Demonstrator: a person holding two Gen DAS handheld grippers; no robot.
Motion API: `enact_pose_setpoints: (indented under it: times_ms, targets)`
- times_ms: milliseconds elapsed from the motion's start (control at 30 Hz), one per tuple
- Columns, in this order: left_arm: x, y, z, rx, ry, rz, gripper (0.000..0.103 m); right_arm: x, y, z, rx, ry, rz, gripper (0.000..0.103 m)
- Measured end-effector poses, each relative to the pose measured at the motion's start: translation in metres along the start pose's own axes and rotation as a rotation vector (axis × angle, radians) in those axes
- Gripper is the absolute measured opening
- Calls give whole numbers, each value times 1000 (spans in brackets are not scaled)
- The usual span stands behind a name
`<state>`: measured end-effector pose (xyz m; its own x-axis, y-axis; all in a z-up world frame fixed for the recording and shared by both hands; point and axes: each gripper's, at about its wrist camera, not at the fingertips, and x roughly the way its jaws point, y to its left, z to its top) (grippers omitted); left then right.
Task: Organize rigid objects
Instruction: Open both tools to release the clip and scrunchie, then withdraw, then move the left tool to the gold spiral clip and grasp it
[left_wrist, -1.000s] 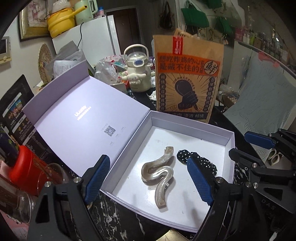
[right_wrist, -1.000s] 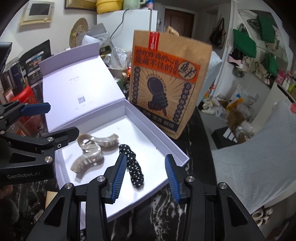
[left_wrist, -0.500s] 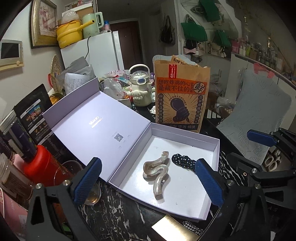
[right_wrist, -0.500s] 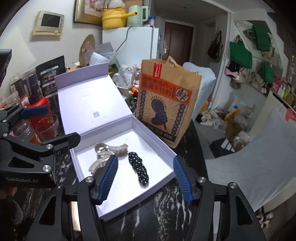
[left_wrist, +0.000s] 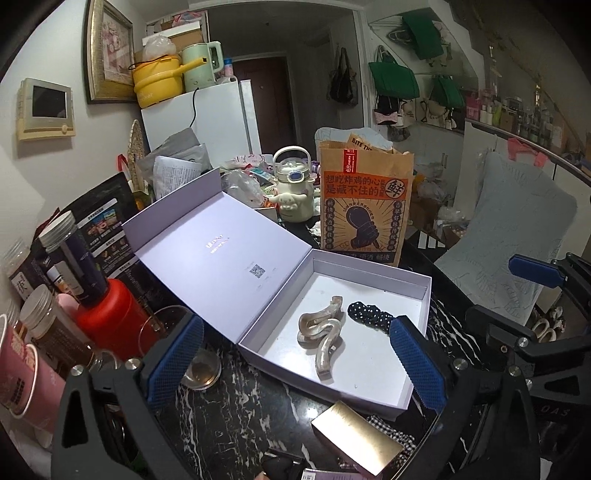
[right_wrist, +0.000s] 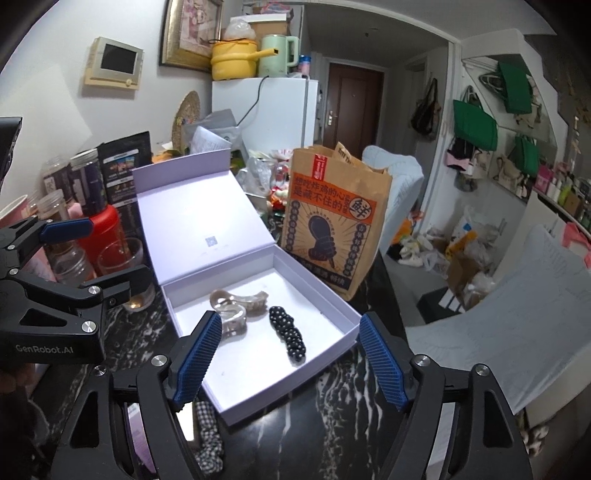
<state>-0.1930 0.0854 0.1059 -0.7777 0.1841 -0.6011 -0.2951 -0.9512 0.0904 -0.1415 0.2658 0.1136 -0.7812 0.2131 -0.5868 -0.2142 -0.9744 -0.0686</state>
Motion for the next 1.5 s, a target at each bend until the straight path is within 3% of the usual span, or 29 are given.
enact_pose_setpoints:
  times_ms: [800,1333,1500]
  targets:
    - [-40,14,-76,-39,43,-21,103,-31,46,-53,-36,6,94,78]
    - [-31,11,-120,-50,88,-126,103,-7,45,-96,19,82,141,78]
    - [-26,13,-133,-65,93,-123,103,5,38,-112,42,120,137,78]
